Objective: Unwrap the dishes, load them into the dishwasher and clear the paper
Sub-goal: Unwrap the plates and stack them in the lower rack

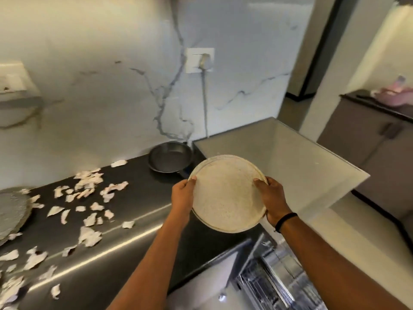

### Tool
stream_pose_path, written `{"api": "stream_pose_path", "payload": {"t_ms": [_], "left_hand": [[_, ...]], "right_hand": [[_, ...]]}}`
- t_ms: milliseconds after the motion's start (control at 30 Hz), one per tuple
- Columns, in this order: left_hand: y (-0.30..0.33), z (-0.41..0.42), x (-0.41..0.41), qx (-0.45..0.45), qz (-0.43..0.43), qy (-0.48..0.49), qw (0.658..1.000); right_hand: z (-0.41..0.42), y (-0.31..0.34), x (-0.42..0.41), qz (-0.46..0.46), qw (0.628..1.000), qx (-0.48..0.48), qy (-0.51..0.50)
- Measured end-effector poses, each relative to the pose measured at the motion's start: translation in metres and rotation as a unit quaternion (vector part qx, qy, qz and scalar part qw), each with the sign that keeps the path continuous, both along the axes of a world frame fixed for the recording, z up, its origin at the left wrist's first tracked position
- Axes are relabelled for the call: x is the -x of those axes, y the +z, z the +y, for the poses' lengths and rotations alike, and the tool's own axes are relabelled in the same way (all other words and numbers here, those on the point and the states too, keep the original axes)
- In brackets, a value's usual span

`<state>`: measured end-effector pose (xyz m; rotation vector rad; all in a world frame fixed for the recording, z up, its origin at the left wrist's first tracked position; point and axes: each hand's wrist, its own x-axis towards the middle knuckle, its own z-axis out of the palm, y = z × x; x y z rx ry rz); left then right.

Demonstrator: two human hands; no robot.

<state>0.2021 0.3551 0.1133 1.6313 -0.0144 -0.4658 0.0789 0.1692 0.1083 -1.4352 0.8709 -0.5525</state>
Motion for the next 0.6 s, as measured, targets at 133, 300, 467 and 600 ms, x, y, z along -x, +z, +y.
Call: {"api": "stream_pose_path", "payload": {"t_ms": [133,300,467,600], "left_hand": [[-0.011,-0.078,0.062,-0.002,0.031,-0.048,0.998],[-0.041,-0.155,0.137,-0.033,0.078,-0.115,0.99],[-0.072,-0.204,0.181,-0.077,0.101,-0.206,0.97],[-0.1,-0.242,0.19,-0.117,0.113,-0.278,0.947]], "right_hand": [[-0.05,-0.018,0.083,-0.012,0.995,-0.051,-0.08],[-0.1,-0.049,0.177,-0.005,0.979,-0.105,-0.174],[-0.129,-0.08,0.24,0.008,0.954,-0.159,-0.252],[-0.149,-0.104,0.266,0.02,0.931,-0.193,-0.31]]}}
